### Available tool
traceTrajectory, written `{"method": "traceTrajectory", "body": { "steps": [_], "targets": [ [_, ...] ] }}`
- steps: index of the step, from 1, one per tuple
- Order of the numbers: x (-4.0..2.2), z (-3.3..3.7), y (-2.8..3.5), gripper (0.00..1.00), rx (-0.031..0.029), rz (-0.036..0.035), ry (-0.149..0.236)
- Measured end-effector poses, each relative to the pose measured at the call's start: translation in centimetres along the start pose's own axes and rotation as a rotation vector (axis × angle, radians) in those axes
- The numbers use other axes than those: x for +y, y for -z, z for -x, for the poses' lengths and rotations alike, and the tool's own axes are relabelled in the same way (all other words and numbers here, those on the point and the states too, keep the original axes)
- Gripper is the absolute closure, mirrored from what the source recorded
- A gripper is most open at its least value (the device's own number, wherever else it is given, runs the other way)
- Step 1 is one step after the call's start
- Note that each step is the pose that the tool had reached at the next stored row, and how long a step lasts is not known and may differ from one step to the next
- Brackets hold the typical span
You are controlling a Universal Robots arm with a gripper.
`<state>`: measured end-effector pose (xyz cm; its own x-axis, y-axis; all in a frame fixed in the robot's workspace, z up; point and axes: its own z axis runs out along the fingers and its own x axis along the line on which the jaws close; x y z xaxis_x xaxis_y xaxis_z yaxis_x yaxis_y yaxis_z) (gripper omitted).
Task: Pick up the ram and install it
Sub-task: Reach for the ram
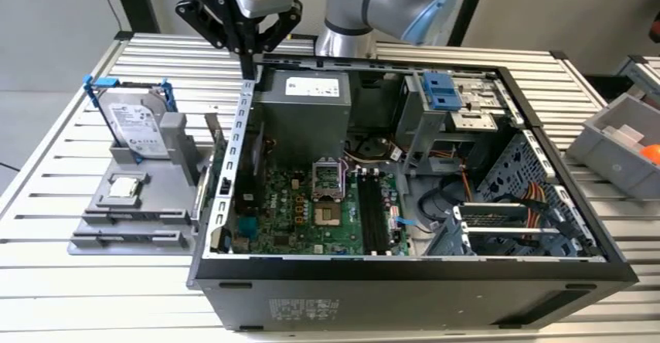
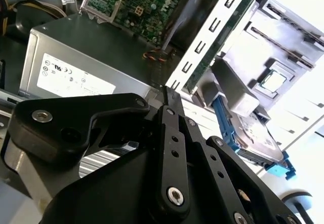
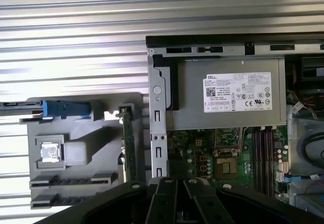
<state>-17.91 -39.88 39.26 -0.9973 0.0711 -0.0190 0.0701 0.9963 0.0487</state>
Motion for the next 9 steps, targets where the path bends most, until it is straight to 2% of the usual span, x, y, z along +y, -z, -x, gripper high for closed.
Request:
{"method": "traceTrajectory", "body": {
  "steps": [9],
  "targets": [
    [-0.06, -0.91, 0.02, 1.00, 0.0001, 0.0000, 0.000]
  ]
}}
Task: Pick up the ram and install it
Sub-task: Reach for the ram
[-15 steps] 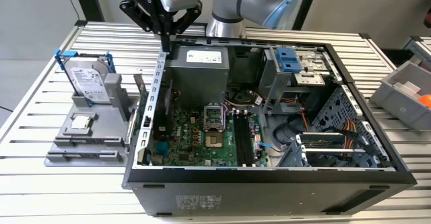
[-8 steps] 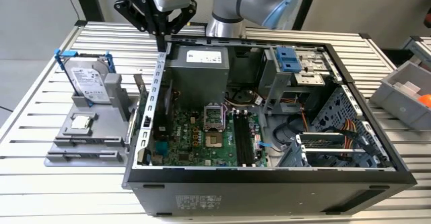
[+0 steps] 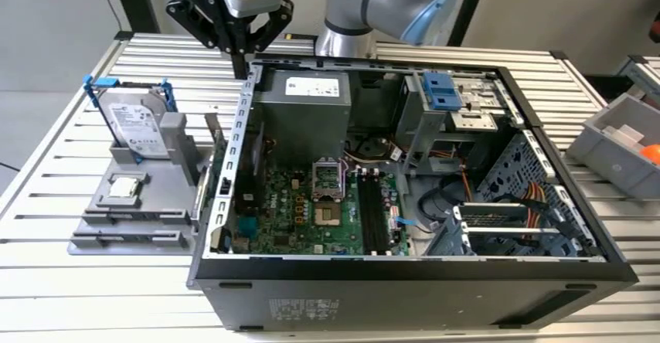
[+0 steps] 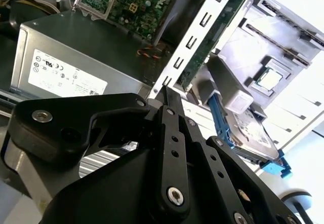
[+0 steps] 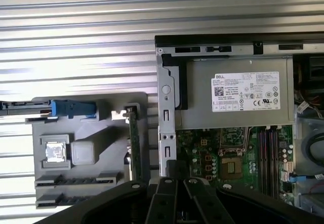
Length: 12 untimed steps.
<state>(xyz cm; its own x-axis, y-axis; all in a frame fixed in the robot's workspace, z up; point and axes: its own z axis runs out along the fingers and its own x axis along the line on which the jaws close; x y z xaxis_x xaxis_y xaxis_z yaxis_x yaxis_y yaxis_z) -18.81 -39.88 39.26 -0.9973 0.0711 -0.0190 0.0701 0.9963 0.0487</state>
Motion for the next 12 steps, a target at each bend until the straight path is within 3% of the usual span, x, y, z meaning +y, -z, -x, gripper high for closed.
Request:
{"method": "traceTrajectory", "body": {
  "steps": [12],
  "targets": [
    [-0.04, -0.59, 0.01, 1.00, 0.0000, 0.0001, 0.000]
  ]
}}
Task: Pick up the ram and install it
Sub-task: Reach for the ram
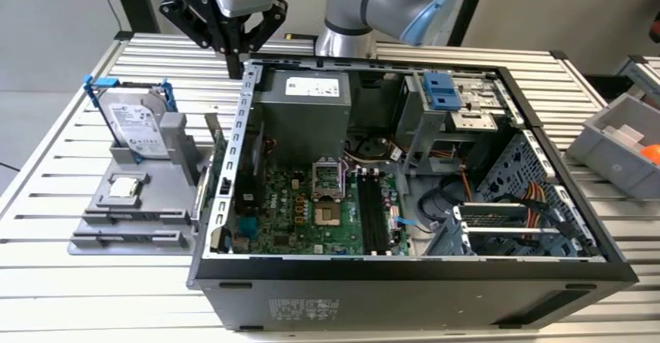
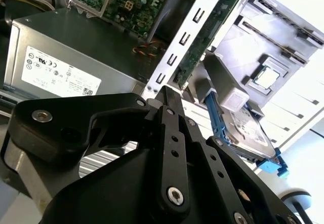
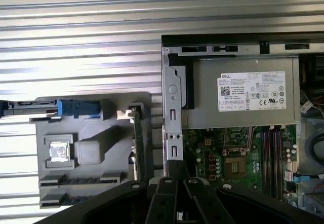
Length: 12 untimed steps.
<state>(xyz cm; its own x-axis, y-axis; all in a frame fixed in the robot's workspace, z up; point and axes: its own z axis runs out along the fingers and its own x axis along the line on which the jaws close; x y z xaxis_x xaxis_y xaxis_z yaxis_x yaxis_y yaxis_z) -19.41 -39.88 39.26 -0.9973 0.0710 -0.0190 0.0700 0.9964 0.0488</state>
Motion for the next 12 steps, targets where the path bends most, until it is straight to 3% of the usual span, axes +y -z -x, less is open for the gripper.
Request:
{"method": "traceTrajectory", "body": {
  "steps": [12],
  "targets": [
    [-0.04, -0.46, 0.02, 1.00, 0.0002, -0.0001, 0.000]
  ]
}}
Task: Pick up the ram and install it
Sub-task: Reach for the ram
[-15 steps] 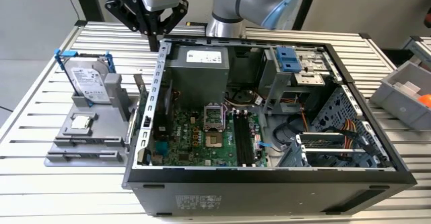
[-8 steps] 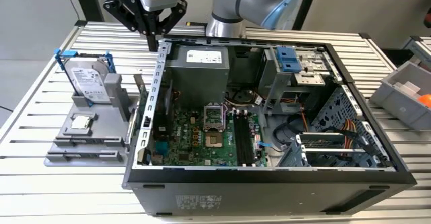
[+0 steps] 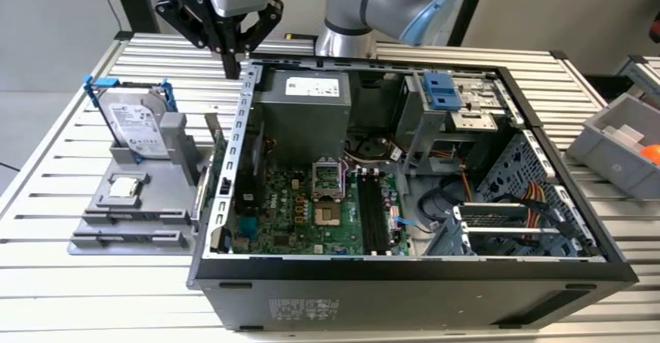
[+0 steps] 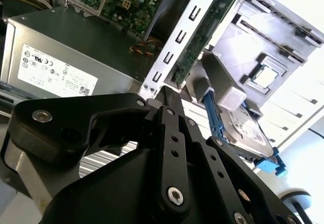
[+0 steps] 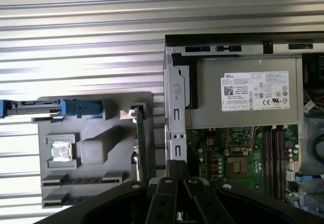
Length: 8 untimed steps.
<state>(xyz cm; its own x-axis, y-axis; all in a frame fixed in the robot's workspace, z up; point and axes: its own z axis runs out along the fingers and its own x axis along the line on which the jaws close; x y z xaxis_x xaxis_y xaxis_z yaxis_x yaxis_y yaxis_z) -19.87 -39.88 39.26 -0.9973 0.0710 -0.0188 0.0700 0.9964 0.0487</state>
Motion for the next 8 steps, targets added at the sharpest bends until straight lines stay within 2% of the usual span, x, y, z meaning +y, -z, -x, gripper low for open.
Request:
{"method": "traceTrajectory", "body": {
  "steps": [8],
  "targets": [
    [-0.09, -1.38, 0.02, 1.00, -0.0001, 0.0001, 0.000]
  ]
}}
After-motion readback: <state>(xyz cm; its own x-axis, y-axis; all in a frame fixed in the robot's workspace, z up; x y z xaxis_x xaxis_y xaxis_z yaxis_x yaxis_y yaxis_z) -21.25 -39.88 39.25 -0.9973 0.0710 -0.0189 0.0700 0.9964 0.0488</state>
